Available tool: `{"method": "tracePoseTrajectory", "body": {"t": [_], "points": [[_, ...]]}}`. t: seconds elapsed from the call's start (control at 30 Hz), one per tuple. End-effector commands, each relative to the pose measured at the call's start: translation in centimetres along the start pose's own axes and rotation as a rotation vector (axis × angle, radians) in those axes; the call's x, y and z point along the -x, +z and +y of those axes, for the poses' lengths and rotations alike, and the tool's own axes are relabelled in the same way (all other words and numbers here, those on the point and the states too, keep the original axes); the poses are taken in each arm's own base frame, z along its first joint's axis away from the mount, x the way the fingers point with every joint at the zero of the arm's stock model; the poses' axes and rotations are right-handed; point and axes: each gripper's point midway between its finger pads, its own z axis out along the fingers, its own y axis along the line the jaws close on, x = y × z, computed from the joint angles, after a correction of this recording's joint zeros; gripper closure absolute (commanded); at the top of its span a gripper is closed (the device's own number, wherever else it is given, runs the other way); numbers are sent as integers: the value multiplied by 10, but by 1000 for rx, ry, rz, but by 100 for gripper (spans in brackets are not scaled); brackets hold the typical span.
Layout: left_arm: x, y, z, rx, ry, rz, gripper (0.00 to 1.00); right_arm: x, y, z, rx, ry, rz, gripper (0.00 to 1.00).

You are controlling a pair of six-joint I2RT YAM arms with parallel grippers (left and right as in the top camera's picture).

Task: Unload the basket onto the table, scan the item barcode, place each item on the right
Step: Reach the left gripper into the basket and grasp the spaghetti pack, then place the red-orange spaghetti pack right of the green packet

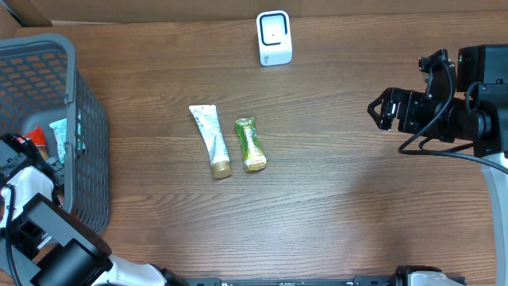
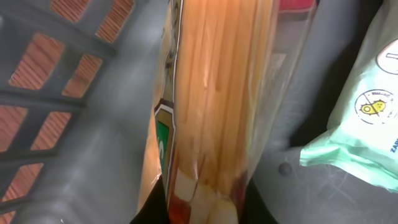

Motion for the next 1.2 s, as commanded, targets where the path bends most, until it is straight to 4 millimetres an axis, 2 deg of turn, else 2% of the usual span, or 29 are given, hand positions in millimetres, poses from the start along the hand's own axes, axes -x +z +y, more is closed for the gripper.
{"method": "tracePoseTrajectory", "body": {"t": [0.0,0.07,0.23,0.3,0.37,0.47,0.53,0.57,0.67,0.7,0.77,0.83,0.93,0.97,1.03,1.07,1.1,1.17], "points": [[-26,13,-9,-28,5,86,96,7,-6,2,-1,-10,-28,0],[-11,3,-9,-31,7,58,96,7,-6,2,-1,-11,-29,0],[54,-46,-7,-29,14,-95,96,9,-6,3,1,-14,-37,0],[94,-80,-10,-31,26,-195,96,9,-6,3,1,-15,-40,0],[124,-110,-15,-32,77,-276,96,10,-6,3,2,-16,-43,0],[150,-141,-22,-39,111,-349,96,11,-6,3,2,-17,-45,0],[171,-175,-26,-48,118,-413,96,11,-6,3,2,-17,-46,0],[176,-185,-26,-50,119,-430,96,11,-6,3,2,-17,-46,0],[198,-240,-26,-69,80,-515,96,11,-6,3,2,-17,-46,0],[206,-267,-23,-79,54,-555,96,11,-6,3,2,-17,-47,0],[212,-295,-21,-89,41,-601,96,12,-6,3,3,-18,-49,0],[217,-338,-20,-101,40,-671,96,12,-6,3,3,-19,-51,0],[212,-395,-29,-142,62,-754,96,13,-6,4,4,-20,-53,0],[207,-416,-40,-175,83,-784,96,13,-6,4,4,-20,-53,0],[198,-434,-59,-230,111,-806,96,13,-6,4,4,-20,-53,0],[187,-446,-83,-314,109,-798,96,13,-6,3,4,-20,-54,0],[177,-449,-99,-378,83,-767,96,14,-6,4,4,-21,-56,0],[144,-446,-148,-533,-11,-607,96,15,-6,4,5,-23,-61,0]]}}
